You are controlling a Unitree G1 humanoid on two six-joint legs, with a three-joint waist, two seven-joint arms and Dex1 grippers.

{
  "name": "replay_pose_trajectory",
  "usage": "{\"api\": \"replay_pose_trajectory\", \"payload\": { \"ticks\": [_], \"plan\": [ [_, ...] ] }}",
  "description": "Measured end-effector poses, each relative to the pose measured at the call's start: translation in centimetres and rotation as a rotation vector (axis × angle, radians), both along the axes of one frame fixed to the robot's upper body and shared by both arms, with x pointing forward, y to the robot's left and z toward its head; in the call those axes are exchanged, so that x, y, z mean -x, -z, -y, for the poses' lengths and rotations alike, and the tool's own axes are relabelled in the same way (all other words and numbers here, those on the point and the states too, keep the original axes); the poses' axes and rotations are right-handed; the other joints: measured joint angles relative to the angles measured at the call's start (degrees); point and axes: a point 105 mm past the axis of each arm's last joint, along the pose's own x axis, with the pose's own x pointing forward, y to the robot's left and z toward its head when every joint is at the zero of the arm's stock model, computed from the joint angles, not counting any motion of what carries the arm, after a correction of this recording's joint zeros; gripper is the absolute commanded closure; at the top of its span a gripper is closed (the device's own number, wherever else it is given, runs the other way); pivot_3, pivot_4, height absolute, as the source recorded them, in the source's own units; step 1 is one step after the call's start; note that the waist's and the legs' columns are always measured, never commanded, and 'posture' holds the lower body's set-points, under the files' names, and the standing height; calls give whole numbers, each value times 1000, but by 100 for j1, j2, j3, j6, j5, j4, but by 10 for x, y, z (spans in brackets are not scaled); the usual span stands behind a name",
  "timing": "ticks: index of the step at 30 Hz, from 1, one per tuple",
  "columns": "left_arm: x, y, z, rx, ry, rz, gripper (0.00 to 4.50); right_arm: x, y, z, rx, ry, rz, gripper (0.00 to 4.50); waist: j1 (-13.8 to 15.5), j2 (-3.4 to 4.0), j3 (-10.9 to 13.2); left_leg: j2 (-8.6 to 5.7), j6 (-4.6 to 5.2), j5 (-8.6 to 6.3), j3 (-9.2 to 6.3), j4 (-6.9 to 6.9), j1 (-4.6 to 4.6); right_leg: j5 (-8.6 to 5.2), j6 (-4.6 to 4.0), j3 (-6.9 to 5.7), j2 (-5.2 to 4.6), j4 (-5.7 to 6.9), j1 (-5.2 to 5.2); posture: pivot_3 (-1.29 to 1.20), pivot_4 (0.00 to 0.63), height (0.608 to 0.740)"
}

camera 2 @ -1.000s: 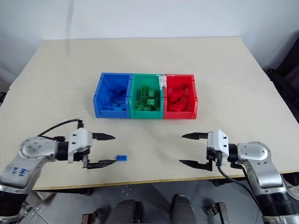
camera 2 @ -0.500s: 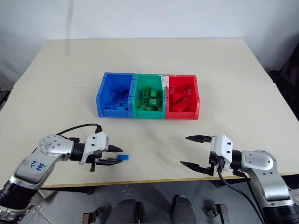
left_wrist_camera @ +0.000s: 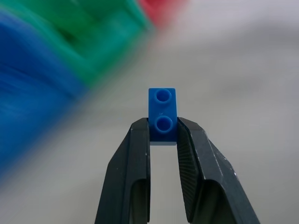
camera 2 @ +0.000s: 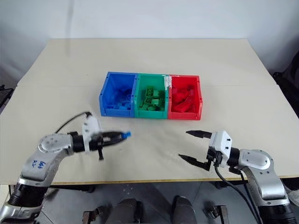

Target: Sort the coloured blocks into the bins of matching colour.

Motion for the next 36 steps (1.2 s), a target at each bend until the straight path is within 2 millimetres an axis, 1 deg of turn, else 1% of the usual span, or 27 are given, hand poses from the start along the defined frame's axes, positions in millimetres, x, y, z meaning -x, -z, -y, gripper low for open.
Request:
{"api": "replay_pose_trajectory", "payload": {
  "ticks": [1, 4, 6, 9, 11, 12, 15, 16, 17, 18, 19, 20, 21, 23, 24, 26, 28, 30, 32, 35, 36],
  "plan": [
    [-14, -19, -3, 58, -69, 51, 4055, -5, -7, 2, -44, 44, 32, 0, 5, -1, 0, 0, -1, 0, 1, 0, -1, 0, 0, -2, 0, 0, 1, 0, 150, 740],
    [-38, -53, -7, 134, -174, 134, 4055, -10, -19, 4, -95, 103, 108, 0, -9, -1, -1, -3, -1, 0, 5, -4, 0, 0, 1, -2, 1, -5, 0, 0, 150, 740],
    [-54, -62, -8, 159, -223, 138, 4055, -13, -23, 7, -103, 127, 125, 0, -10, -1, -1, -6, -1, 1, 7, -5, 0, 0, 1, -3, 2, -5, 0, 0, 150, 740],
    [-73, -53, -14, 149, -279, 84, 4055, -15, -28, 12, -108, 156, 143, 0, -17, -1, 0, -5, -1, 1, 9, -8, 0, 0, 1, -3, 5, -9, -1, 0, 150, 740],
    [-81, -43, -12, 160, -278, 27, 3334, -15, -27, 13, -98, 157, 140, 0, -19, -1, 0, -3, -1, 1, 9, -8, -3, 0, 1, -4, 7, -11, -2, 0, 150, 740],
    [-82, -40, -9, 165, -265, 8, 3051, -15, -26, 13, -96, 156, 138, 0, -20, -1, 0, -3, -1, 1, 9, -8, -4, 0, 1, -4, 7, -12, -2, 0, 150, 740],
    [-80, -38, -5, 185, -234, -17, 2137, -14, -24, 13, -91, 155, 133, 0, -25, -1, 0, -2, -1, 1, 9, -8, -5, 0, 1, -4, 7, -13, -3, 0, 150, 740],
    [-79, -39, -7, 191, -232, -18, 1743, -14, -23, 12, -87, 152, 130, 0, -27, -1, 0, -1, -1, 1, 9, -8, -5, 0, 1, -4, 7, -13, -3, 0, 150, 740],
    [-78, -40, -8, 195, -228, -18, 1520, -14, -22, 11, -85, 148, 128, 0, -34, -1, 0, 0, -1, 1, 9, -8, -4, 0, 1, -4, 8, -13, -2, 0, 150, 740],
    [-74, -43, -13, 197, -222, -10, 1203, -14, -20, 8, -82, 135, 121, 0, -49, -1, 0, 1, -1, 1, 9, -8, -4, 0, 1, -4, 8, -13, -3, 0, 150, 740],
    [-71, -44, -18, 187, -221, 1, 1203, -14, -18, 5, -79, 124, 116, 0, -56, -1, 0, 2, -2, 1, 9, -9, -3, 0, 1, -4, 9, -12, -3, 0, 150, 740],
    [-61, -42, -27, 158, -204, 7, 1203, -15, -16, 1, -75, 103, 115, 0, -108, -1, 0, 3, -2, 1, 12, -12, 0, 0, 1, -2, 9, -14, -3, 0, 150, 740],
    [-48, -35, -38, 128, -182, 2, 1203, -18, -14, -2, -68, 85, 108, 0, -186, 0, -1, 4, -2, 1, 13, -17, 8, 0, 0, 2, 9, -13, -4, 0, 150, 740],
    [-30, -22, -54, 92, -158, -19, 1203, -21, -9, -4, -56, 64, 86, 0, -217, 1, 0, 8, -2, 1, 12, -19, 6, -1, -1, -3, 9, -15, -7, 0, 150, 740],
    [-15, -10, -65, 68, -139, -36, 1203, -23, -7, -5, -37, 39, 80, 0, -246, 2, 0, 9, -3, 1, 12, -20, 6, -2, -3, -2, 9, -14, -8, 0, 150, 740],
    [5, 2, -79, 57, -104, -53, 1203, -22, -2, -5, 2, 3, 63, 0, -231, 4, 3, 9, -4, 0, 10, -17, -1, -2, -3, -8, 9, -16, -7, 0, 150, 740],
    [21, 6, -89, 62, -85, -52, 1203, -21, 0, -6, 20, -31, 56, 0, -163, 3, 3, 10, -4, -1, 6, -10, -1, -2, -3, -9, 6, -15, -3, 0, 150, 740],
    [38, 12, -102, 31, -93, -51, 1203, -19, 3, -2, 55, -52, 35, 0, -136, 3, 3, 8, 0, -2, 4, -10, 0, -2, -3, -8, -5, -14, -1, 0, 150, 740],
    [46, 16, -110, 22, -128, -50, 1203, -19, 5, 2, 73, -59, 18, 0, -95, 3, 3, 8, 1, -3, 1, -9, 1, -1, -3, -10, -6, -14, 2, 0, 150, 740],
    [44, 14, -107, 28, -158, -10, 1203, -21, 4, 2, 73, -68, 19, 0, -63, 4, 3, 7, 1, -3, -3, -8, 5, -1, -1, -8, -6, -11, 3, 0, 150, 740],
    [42, 11, -102, 44, -173, 22, 1203, -23, 2, 2, 73, -67, 23, 0, -62, 4, 3, 7, 1, -3, -8, -9, 6, 0, -1, -5, -7, -10, 3, 0, 150, 740]
  ]
}}
